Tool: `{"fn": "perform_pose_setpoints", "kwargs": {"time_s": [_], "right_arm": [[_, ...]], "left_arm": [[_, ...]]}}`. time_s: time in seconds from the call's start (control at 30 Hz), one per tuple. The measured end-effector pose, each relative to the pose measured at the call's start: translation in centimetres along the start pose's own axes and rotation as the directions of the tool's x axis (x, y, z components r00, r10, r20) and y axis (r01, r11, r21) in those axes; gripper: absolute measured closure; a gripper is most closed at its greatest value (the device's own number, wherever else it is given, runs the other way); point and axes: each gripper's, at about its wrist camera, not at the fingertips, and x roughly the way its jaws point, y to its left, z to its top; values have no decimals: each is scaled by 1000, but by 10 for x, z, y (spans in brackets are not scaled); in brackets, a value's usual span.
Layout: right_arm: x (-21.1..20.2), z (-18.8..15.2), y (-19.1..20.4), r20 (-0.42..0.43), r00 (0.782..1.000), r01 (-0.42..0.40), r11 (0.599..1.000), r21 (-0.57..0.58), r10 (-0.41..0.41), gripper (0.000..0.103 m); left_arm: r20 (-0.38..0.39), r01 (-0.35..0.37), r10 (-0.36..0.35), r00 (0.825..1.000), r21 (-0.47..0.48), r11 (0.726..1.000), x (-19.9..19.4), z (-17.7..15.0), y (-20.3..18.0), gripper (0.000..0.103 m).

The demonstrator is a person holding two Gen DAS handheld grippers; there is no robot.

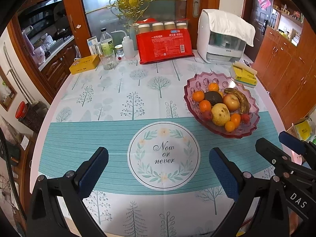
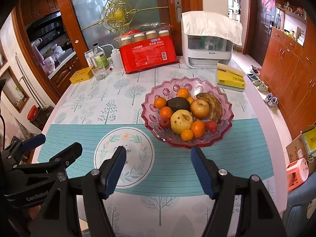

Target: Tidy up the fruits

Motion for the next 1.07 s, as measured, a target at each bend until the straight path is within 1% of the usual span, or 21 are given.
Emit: {"fn": "perform_pose_setpoints", "kwargs": {"time_s": [1.07], "right_arm": [[3,-7,-3,-11,1000,-4,1000,6,4,34]], "left_arm": [[-13,2,-2,1000,0,1000,2,-4,-1,2]]}}
